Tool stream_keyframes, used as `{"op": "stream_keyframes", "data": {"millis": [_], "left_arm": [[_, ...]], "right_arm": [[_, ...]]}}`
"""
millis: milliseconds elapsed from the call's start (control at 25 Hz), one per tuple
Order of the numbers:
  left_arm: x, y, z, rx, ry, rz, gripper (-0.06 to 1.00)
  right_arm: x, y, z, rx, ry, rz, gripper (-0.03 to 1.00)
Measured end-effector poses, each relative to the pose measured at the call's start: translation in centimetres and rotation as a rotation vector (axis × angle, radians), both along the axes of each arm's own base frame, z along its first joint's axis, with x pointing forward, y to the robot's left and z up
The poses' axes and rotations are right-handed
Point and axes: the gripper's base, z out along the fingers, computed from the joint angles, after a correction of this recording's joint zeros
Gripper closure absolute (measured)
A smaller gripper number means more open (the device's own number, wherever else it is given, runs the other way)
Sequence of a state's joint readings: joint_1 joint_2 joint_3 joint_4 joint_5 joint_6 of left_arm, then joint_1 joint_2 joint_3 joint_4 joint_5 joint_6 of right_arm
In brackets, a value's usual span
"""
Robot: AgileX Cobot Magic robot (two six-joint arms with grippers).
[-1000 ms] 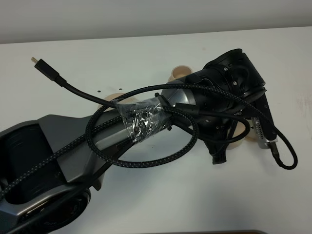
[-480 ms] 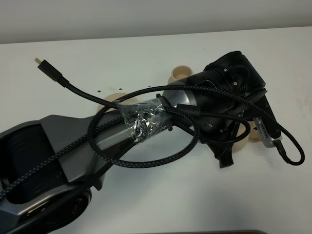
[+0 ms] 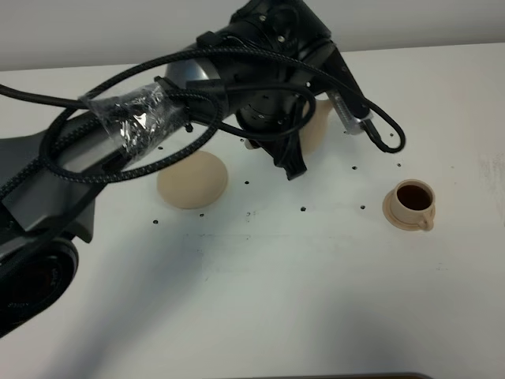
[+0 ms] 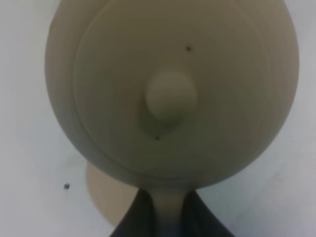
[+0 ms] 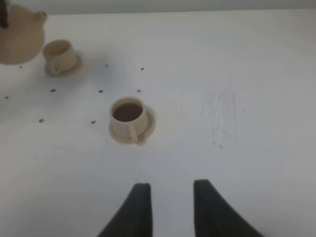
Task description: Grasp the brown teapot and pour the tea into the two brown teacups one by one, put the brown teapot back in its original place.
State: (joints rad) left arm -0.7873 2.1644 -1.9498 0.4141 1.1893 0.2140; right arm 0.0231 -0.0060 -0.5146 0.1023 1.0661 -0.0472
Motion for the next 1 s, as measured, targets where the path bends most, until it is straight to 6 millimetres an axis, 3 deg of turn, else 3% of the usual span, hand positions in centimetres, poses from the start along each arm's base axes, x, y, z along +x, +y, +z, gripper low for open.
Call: {"op": "stream_keyframes", "data": {"millis": [240, 440, 720, 1000], "left_arm": [[3.2, 4.1, 0.0, 0.02, -0.013, 0.101, 0.81], [5.4, 6.7, -0.7, 0.147, -0.071, 0.118, 0.81], [7.4, 7.1, -4.0, 0.361, -0.126, 0.01, 0.81], [8.8, 5.6, -6.2, 0.342, -0.191, -0.181, 0.81]], "right_arm": [[0.0, 0.0, 0.0, 0.0, 0.0, 0.0, 0.76], [0.0, 0.0, 0.0, 0.0, 0.0, 0.0, 0.76], [0.0, 0.0, 0.0, 0.0, 0.0, 0.0, 0.76], [0.0, 0.0, 0.0, 0.0, 0.0, 0.0, 0.76]]}}
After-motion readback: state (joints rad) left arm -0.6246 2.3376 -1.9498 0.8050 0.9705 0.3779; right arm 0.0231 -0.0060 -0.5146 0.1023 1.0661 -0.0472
